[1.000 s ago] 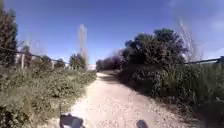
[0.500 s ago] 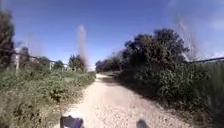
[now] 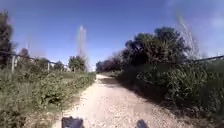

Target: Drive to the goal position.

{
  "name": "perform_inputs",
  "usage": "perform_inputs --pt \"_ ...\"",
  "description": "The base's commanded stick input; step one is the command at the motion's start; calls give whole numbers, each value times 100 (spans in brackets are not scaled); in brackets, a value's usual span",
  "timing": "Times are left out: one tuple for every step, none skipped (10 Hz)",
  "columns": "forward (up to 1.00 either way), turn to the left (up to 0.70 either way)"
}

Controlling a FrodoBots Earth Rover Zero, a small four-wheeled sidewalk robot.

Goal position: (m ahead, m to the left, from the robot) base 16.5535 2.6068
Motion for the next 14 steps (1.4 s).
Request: perform_inputs --pt "50 0" --pt "50 0" --pt "50 0" --pt "50 0" --pt "50 0" --pt "50 0" --pt "50 0" --pt "50 0" --pt "50 0" --pt "50 0" --pt "50 0" --pt "50 0" --pt "50 0" --pt "50 0"
